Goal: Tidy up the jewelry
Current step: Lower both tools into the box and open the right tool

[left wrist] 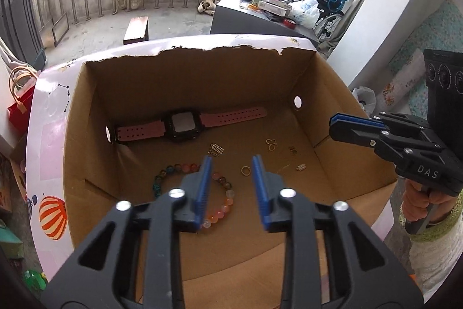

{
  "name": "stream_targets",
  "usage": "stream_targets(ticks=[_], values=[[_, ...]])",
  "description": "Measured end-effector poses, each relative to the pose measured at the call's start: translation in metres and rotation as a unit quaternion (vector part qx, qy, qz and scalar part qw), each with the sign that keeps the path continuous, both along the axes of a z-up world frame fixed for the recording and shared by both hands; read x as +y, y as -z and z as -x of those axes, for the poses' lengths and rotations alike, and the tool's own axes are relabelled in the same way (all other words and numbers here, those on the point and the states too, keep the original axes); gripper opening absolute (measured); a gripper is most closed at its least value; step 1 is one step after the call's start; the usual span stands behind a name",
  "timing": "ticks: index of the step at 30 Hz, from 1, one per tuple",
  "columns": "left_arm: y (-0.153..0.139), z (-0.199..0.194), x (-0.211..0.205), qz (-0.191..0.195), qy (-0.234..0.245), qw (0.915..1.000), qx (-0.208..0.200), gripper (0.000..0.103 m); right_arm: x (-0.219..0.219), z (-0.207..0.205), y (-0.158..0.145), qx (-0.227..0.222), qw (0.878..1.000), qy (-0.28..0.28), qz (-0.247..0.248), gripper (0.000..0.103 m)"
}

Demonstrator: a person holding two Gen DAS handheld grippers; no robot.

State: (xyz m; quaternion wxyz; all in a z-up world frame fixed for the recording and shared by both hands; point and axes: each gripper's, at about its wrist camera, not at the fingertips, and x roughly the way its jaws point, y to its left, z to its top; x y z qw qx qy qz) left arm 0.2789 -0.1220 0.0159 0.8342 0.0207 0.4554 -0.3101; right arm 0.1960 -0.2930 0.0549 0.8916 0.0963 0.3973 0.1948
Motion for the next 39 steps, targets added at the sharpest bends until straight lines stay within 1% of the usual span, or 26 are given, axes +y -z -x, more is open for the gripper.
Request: stream_targets(ticks=[1,2,3,4,5,9,18,22,28,30,32,34,36,39], values=[[0.001,-0.002,0.000,0.000,-0.002,1.0000,0.001,0.033,-0.001,0.000,0.000,-0.002,1.000,0.002,-0.001,0.021],[0.001,-0.003,0.000,-0.002,-0.004,1.0000,0.002,0.036,-0.002,0.001,-0.001,-0.005,1.000,0.003,-0.001,0.023],[0.001,-0.003,0.001,-0.003,-0.007,1.0000,0.002,0.039,-0.003,0.000,-0.002,-0.008,1.000,0.003,-0.002,0.024],[0.001,-0.002,0.002,-0.003,-0.009,1.0000,0.001,0.039,-0.003,0.001,-0.003,-0.010,1.000,0.004,-0.002,0.025],[0.000,-0.003,0.002,-0.002,-0.009,1.0000,0.001,0.041,-0.004,0.003,-0.005,-0.013,1.000,0.005,-0.001,0.028],[-0.005,-0.005,0.006,0.016,-0.010,0.9998,0.010,0.054,-0.008,0.008,-0.011,-0.023,1.000,0.010,-0.006,0.033],[-0.010,-0.015,0.017,0.065,-0.031,0.9953,0.064,0.058,-0.018,0.020,-0.023,-0.037,0.999,0.021,-0.013,0.033],[-0.013,-0.018,0.025,0.100,-0.043,0.9894,0.096,0.058,-0.023,0.025,-0.026,-0.041,0.999,0.024,-0.018,0.038],[-0.021,-0.013,0.034,0.148,-0.042,0.9805,0.123,0.058,-0.025,0.031,-0.028,-0.044,0.998,0.024,-0.024,0.038],[-0.024,-0.009,0.036,0.149,-0.042,0.9811,0.116,0.058,-0.025,0.033,-0.028,-0.045,0.998,0.023,-0.025,0.038],[-0.030,-0.001,0.038,0.143,-0.043,0.9833,0.104,0.058,-0.027,0.038,-0.029,-0.048,0.998,0.022,-0.026,0.038],[-0.037,0.011,0.041,0.146,-0.035,0.9847,0.088,0.058,-0.027,0.047,-0.032,-0.057,0.998,0.020,-0.028,0.038],[-0.045,0.031,0.044,0.143,-0.022,0.9877,0.059,0.058,-0.027,0.058,-0.037,-0.072,0.997,0.013,-0.031,0.038],[-0.054,0.065,0.050,0.124,-0.002,0.9923,0.001,0.058,-0.024,0.085,-0.042,-0.105,0.994,-0.008,-0.035,0.038]])
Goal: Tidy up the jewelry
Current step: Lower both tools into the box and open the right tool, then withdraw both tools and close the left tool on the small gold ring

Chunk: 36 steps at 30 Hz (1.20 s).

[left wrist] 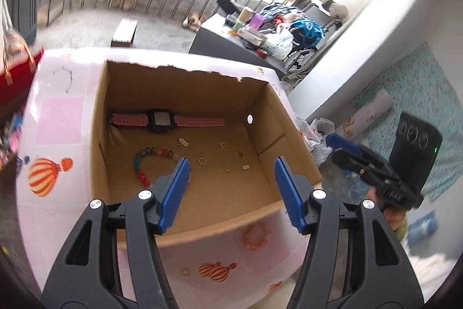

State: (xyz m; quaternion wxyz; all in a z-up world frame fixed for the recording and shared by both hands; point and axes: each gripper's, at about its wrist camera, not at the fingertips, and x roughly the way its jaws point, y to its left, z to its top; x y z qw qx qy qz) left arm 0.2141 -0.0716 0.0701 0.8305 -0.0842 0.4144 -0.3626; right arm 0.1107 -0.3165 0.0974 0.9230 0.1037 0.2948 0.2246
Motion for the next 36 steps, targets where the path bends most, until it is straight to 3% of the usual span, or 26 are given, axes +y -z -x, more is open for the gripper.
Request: stream_targets(ticks=[4,7,13,20,25,30,36], values=[[0.003,0.060,0.010,-0.032,0.016,0.9961,-0.081,0.058,0.005,0.040,0.008,-0.029,0.999,-0.028,-0.008,0.038],[0.024,0.097,0.018,-0.071,0.016,0.9911,-0.111,0.058,0.008,0.063,0.031,-0.015,0.999,-0.029,-0.008,0.038],[0.076,0.128,0.018,-0.128,0.000,0.9859,-0.108,0.058,0.010,0.072,0.097,0.064,0.997,0.036,-0.005,0.038],[0.118,0.122,-0.009,-0.225,0.009,0.9659,-0.128,0.038,0.014,0.064,0.132,0.106,0.990,0.094,-0.009,0.038],[0.131,0.110,-0.010,-0.240,0.006,0.9648,-0.107,0.030,0.026,0.059,0.138,0.106,0.990,0.094,0.012,0.038],[0.134,0.103,-0.002,-0.220,-0.002,0.9713,-0.091,0.026,0.026,0.058,0.140,0.103,0.991,0.089,0.010,0.038],[0.133,0.102,0.002,-0.218,-0.017,0.9713,-0.093,0.016,0.028,0.057,0.146,0.106,0.990,0.090,0.008,0.038]])
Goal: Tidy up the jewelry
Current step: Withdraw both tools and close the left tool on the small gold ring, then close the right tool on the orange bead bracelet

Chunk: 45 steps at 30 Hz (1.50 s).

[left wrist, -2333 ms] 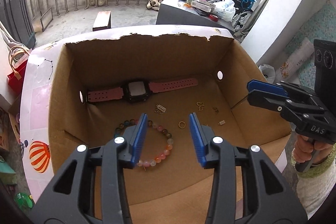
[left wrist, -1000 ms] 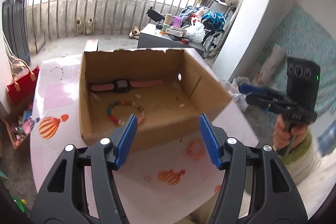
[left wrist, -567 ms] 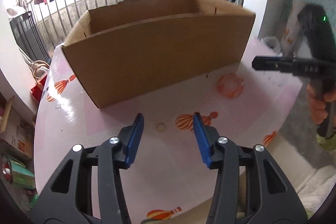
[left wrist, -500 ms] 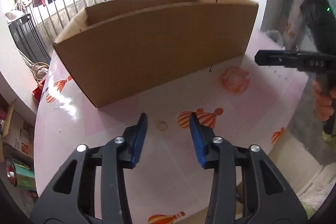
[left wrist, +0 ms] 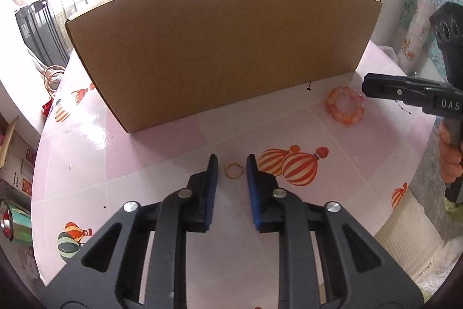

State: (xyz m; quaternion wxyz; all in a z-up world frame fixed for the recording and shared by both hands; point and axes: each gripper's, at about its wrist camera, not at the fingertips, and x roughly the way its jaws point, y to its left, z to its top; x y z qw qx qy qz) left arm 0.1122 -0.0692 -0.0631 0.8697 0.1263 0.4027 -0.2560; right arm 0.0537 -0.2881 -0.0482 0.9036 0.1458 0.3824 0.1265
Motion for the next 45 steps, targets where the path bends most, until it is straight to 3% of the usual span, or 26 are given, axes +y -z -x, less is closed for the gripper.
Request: stream_targets(ticks=[4,24,45], values=[[0.003,-0.002,0.001,-0.002,0.000,1.0000,-0.006,0.010,0.001,0.000,0.001,0.000,1.000,0.000,0.001,0.038],[0.004,0.010,-0.016,-0.012,-0.006,0.9997,-0.019,0.010,0.005,0.005,-0.002,-0.008,0.999,0.000,0.048,0.037],[0.004,0.006,-0.018,-0.014,-0.014,0.9996,-0.017,0.010,0.013,-0.006,0.011,0.005,0.995,-0.007,0.100,0.010]])
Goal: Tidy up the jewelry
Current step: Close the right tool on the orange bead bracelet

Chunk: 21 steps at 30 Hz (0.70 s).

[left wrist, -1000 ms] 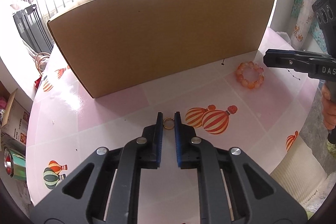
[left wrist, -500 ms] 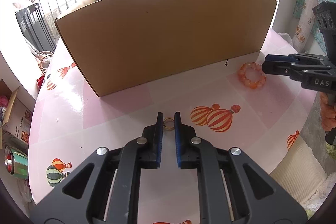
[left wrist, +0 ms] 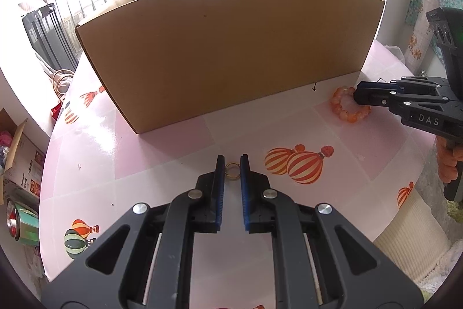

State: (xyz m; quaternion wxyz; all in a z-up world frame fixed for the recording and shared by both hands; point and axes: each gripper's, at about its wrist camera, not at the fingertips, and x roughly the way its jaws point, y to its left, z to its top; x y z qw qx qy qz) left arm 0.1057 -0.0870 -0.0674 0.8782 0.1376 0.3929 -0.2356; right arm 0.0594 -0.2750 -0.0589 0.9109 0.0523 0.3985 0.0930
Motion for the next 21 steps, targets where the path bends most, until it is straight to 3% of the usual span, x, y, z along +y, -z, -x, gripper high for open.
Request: stream_targets(ticks=[10,21], values=[[-0.003,0.001,0.003,0.005,-0.004,1.0000,-0.001,0.010,0.001,0.005,-0.007,-0.009,1.000,-0.004,-0.013,0.010],[-0.020,0.010,0.013,0.020,-0.009,0.9995,-0.023,0.010,0.005,0.020,-0.037,-0.046,0.999,-0.015,-0.011,0.010]])
